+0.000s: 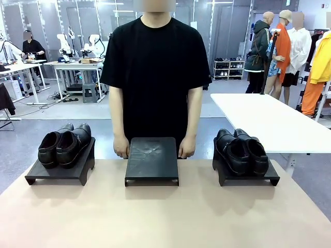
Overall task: Place the shoes on the stand as instructed by the person.
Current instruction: Pick up another pair of Shoes and place it on the Shoes Stand indicated by the person.
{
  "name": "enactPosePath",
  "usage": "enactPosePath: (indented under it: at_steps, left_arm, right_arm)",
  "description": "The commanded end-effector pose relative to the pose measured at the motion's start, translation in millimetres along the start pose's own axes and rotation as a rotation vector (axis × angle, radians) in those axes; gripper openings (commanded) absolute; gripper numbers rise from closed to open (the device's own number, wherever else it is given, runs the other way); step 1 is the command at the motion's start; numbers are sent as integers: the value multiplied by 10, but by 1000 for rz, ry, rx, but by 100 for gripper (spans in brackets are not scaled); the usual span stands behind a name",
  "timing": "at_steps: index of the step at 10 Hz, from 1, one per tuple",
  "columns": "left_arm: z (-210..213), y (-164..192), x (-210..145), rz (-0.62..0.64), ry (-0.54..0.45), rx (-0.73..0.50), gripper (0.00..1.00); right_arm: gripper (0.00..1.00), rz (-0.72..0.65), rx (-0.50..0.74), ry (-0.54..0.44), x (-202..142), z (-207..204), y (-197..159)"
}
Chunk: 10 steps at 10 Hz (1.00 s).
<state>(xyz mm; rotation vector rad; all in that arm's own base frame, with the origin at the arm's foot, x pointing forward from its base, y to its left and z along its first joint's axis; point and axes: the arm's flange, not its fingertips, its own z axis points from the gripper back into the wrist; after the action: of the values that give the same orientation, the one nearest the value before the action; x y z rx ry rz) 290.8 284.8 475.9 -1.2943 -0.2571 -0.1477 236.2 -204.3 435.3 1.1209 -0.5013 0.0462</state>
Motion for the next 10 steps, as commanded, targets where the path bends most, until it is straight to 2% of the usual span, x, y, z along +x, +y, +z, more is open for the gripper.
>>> enactPosePath:
  at_steps: [1, 10]
  left_arm:
    - [-10, -16, -19, -16, -3, -16, 100]
    - [-10, -16, -19, -16, -3, -16, 100]
  right_arm:
    - [84, 23, 11, -14, -3, 5, 9]
    - [84, 23, 11, -14, -3, 5, 9]
